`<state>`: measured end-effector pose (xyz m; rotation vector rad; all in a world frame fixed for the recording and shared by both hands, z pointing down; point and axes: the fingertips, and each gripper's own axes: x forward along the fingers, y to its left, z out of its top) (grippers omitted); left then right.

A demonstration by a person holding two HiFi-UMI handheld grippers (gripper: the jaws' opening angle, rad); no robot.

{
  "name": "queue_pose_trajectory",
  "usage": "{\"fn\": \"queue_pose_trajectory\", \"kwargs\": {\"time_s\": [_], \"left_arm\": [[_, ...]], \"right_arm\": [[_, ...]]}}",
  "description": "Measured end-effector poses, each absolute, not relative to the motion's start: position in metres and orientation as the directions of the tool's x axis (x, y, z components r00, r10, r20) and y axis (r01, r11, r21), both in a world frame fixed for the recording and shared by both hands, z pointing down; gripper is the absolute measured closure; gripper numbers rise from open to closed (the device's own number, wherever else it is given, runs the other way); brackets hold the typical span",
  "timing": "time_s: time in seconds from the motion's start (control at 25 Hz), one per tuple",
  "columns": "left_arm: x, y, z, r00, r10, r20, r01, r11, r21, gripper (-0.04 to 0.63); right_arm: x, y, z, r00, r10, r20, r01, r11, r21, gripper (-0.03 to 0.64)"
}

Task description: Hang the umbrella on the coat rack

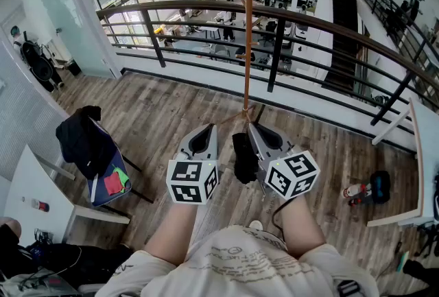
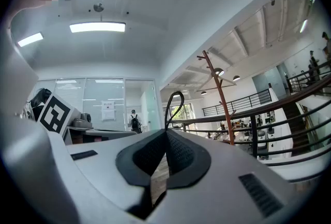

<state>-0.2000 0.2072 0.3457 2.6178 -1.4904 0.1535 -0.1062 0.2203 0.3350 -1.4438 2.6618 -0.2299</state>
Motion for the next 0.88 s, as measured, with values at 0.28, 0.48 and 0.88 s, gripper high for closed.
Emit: {"fn": "queue_pose_trajectory", "kwargs": {"time_s": [0.28, 0.48, 0.88], "left_arm": [[-0.173, 0.198, 0.349, 0.503, -0.851, 0.149, -0.864, -0.502, 0.048, 0.597], [-0.158, 0.19, 0.349, 0.484, -0.862, 0.147, -0.874, -0.484, 0.042, 0.597], [-0.105, 0.173, 0.354, 0.436, -0.889, 0.141, -0.9, -0.433, 0.054, 0.597]], "right_arm": [[-0.076, 0.203, 0.342, -0.487, -0.873, -0.016, -0.858, 0.482, -0.18, 0.614], [-0.054, 0.192, 0.344, -0.463, -0.886, -0.012, -0.873, 0.458, -0.168, 0.614], [-0.002, 0.17, 0.347, -0.503, -0.864, -0.006, -0.854, 0.498, -0.153, 0.614]]}}
